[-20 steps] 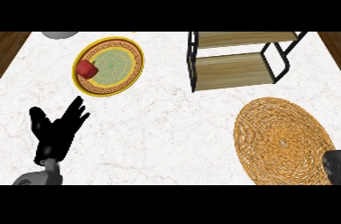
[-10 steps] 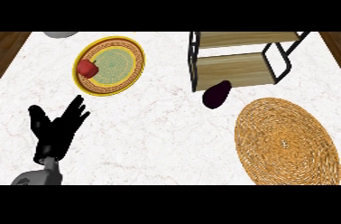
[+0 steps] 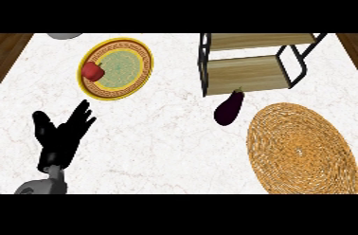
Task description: Pick the cupcake from the placemat and place it in the tiered shelf
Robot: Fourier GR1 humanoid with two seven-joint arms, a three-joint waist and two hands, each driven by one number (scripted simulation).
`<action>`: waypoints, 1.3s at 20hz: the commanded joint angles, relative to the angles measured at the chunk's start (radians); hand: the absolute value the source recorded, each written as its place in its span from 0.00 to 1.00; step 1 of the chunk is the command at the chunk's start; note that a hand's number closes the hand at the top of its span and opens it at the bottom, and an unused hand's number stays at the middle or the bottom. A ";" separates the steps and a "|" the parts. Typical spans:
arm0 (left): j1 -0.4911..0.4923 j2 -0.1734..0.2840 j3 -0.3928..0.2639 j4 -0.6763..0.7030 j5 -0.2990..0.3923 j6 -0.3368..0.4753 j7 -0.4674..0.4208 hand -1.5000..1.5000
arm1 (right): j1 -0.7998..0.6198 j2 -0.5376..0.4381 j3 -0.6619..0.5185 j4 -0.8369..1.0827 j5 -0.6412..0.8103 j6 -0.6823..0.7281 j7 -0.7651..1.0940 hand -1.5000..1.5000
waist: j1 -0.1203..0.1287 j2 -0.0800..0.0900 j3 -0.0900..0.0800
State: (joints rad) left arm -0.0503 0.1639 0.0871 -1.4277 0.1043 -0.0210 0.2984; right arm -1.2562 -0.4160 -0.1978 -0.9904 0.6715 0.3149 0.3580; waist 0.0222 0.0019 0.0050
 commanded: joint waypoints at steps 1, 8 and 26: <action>-0.001 -0.010 0.000 0.074 -0.014 0.004 -0.003 0.50 | -0.046 0.002 0.004 0.135 0.025 -0.066 -0.083 1.00 | 0.000 0.006 -0.006; -0.020 -0.015 -0.003 0.117 -0.024 -0.004 -0.021 0.50 | -0.087 -0.015 -0.005 0.263 0.025 -0.096 -0.196 1.00 | -0.001 0.008 -0.006; 0.022 -0.036 -0.017 0.040 -0.036 0.014 0.005 0.50 | -0.172 0.010 -0.242 0.295 -0.179 -0.218 -0.060 0.00 | -0.008 0.001 -0.005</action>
State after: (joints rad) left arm -0.0460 0.1514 0.0925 -1.4218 0.0857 -0.0179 0.2876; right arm -1.3929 -0.4043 -0.3628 -0.7069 0.5685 0.1126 0.2703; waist 0.0169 -0.0013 0.0066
